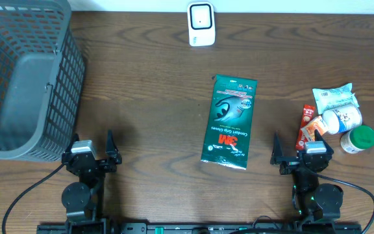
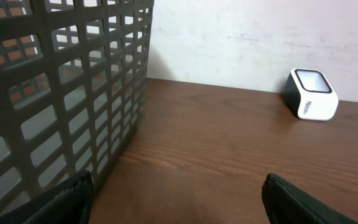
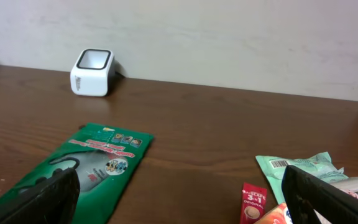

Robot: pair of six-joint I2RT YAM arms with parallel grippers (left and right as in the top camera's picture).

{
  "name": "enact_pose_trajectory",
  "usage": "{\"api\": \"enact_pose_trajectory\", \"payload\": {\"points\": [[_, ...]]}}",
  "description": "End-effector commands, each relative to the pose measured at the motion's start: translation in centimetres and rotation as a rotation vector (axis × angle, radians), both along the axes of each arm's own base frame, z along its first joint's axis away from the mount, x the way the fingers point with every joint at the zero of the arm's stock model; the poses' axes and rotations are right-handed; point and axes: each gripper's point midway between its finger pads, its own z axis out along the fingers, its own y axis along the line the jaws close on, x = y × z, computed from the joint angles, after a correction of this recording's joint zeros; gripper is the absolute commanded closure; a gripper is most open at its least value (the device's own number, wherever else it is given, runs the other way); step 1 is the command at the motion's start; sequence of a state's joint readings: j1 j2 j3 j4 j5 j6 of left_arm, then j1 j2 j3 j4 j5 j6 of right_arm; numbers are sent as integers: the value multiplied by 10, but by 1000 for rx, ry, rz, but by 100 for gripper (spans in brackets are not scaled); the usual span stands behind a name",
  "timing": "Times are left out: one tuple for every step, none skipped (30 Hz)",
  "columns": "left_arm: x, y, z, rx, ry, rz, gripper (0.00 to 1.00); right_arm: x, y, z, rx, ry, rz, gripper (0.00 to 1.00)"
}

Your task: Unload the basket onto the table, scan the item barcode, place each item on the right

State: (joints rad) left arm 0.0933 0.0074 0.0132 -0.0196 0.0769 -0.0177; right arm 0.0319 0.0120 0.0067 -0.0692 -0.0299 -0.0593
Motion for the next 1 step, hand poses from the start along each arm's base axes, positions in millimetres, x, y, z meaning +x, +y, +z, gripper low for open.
{"api": "enact_pose_trajectory", "payload": {"points": [[-1,-9,-14,8,48,-50,16,0,-4,0,-9,-1,-15,1]]}}
